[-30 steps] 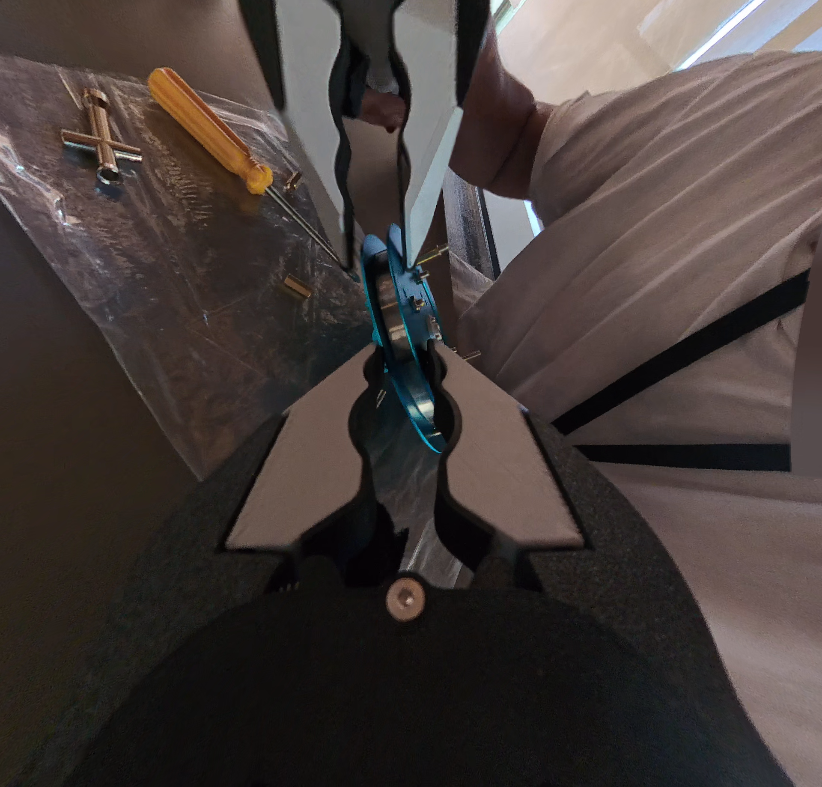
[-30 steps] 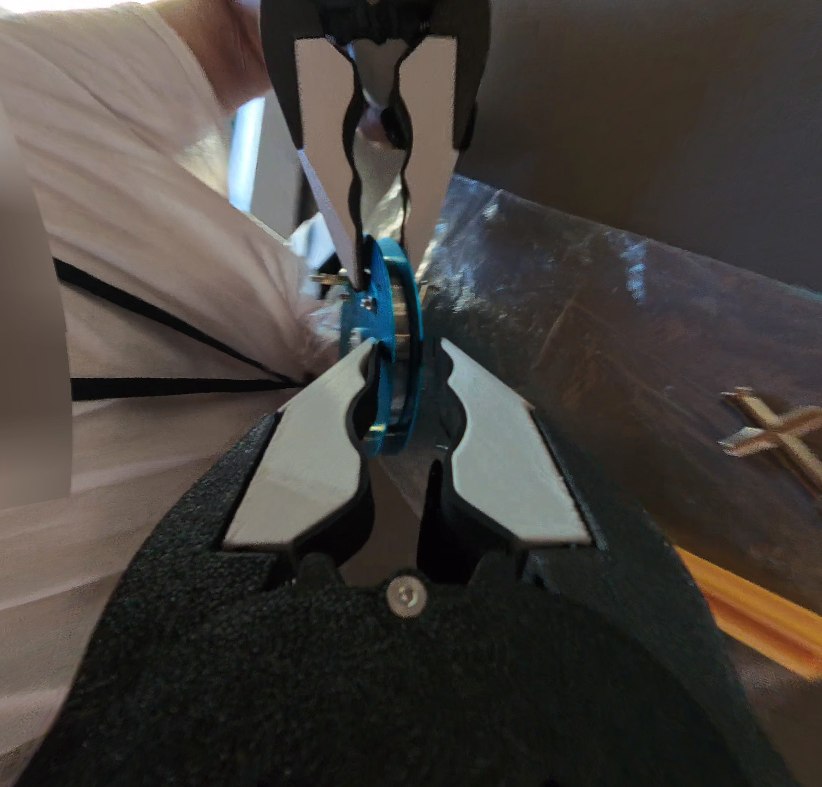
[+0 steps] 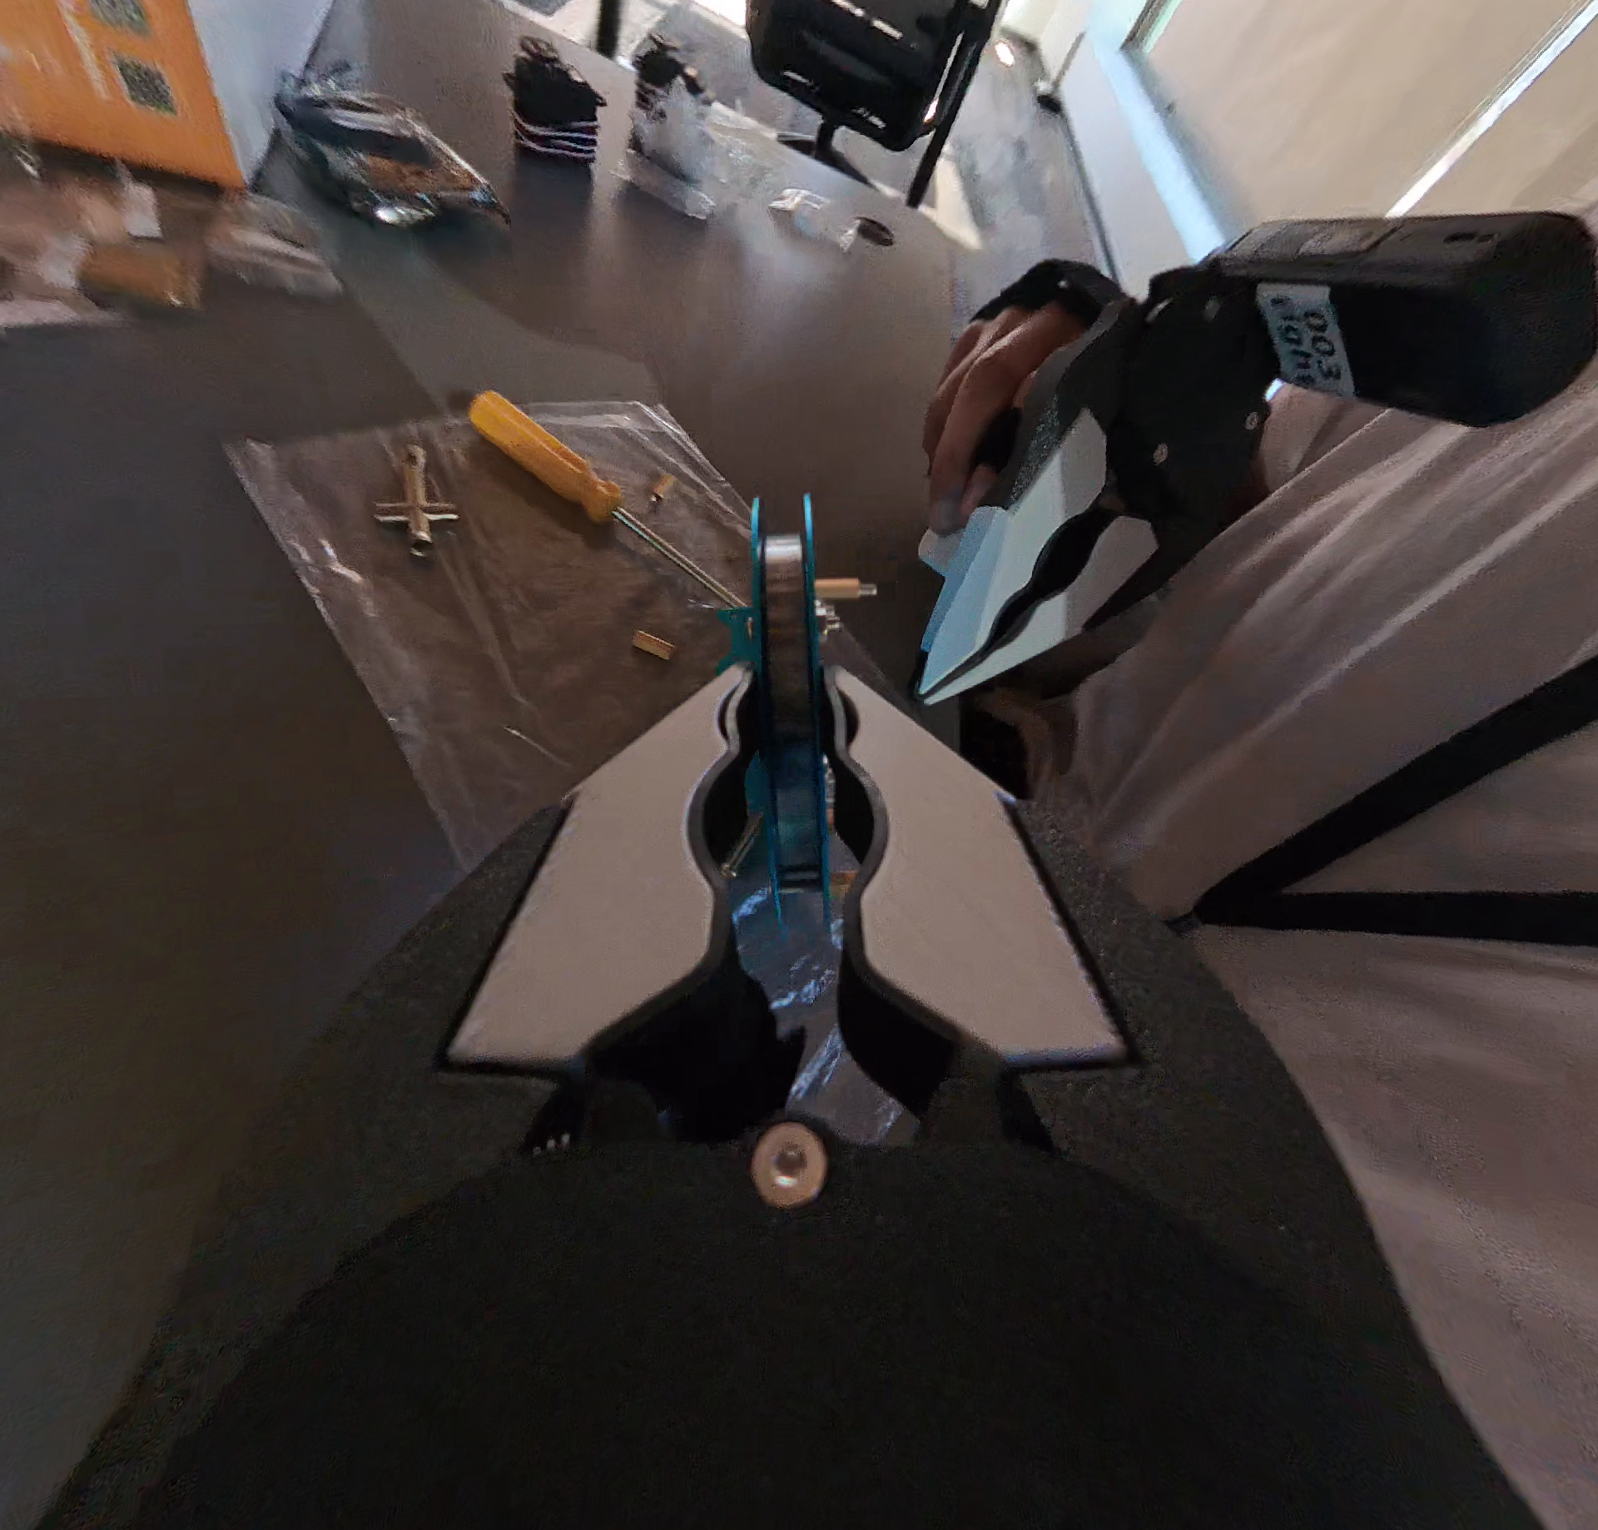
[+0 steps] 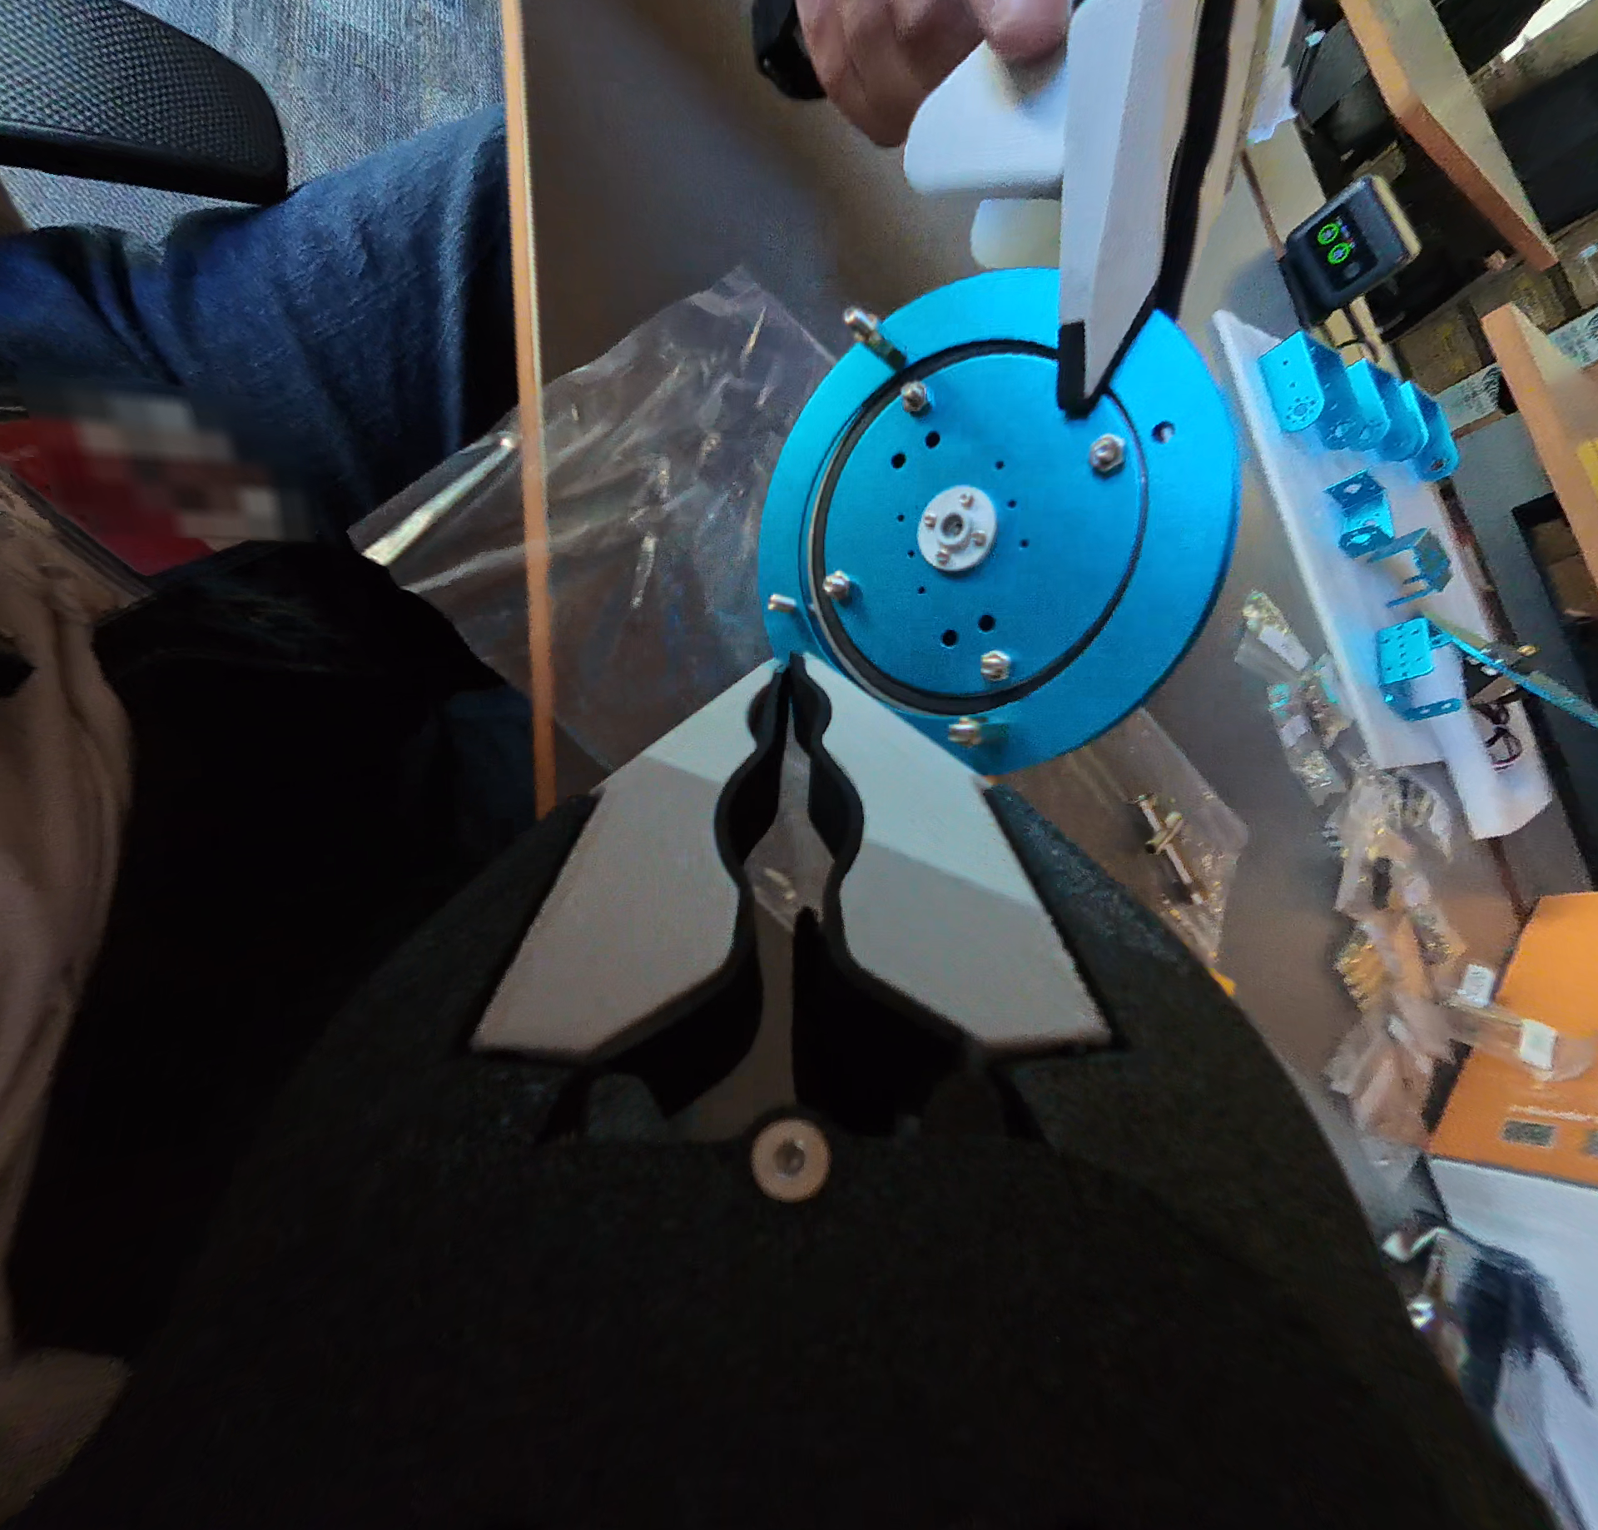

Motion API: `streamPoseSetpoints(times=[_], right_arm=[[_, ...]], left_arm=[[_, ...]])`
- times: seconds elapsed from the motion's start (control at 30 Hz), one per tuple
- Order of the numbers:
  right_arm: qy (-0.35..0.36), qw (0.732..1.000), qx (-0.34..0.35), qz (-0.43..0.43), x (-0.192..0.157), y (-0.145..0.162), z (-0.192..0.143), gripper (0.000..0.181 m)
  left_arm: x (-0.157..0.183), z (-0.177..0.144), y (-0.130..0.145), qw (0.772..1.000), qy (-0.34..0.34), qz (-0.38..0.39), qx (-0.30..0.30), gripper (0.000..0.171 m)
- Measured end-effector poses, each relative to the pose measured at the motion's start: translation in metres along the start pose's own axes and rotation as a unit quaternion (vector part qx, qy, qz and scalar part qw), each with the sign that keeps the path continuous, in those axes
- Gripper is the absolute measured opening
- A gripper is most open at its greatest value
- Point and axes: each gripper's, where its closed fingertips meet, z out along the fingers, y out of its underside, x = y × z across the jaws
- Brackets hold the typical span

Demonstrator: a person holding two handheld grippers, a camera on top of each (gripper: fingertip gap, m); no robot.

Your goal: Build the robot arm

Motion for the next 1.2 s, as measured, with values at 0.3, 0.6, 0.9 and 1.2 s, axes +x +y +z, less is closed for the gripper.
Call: streamPoseSetpoints(times=[0.3, 0.6, 0.9, 1.2], right_arm=[[-0.040, 0.996, -0.042, 0.070, -0.005, 0.010, 0.027, 0.011], [-0.099, 0.981, 0.075, 0.150, 0.016, -0.028, -0.008, 0.033], [-0.146, 0.973, 0.090, 0.157, 0.047, -0.024, 0.011, 0.041], [-0.215, 0.944, 0.128, 0.216, 0.048, -0.038, 0.011, 0.015]], left_arm=[[0.000, -0.010, 0.003, 1.000, -0.021, 0.020, 0.008, 0.012], [0.014, -0.019, 0.015, 0.995, -0.032, 0.094, -0.012, 0.012], [0.022, -0.017, 0.017, 0.989, -0.044, 0.141, -0.013, 0.013], [0.014, -0.020, 0.016, 0.987, -0.065, 0.144, -0.010, 0.015]])
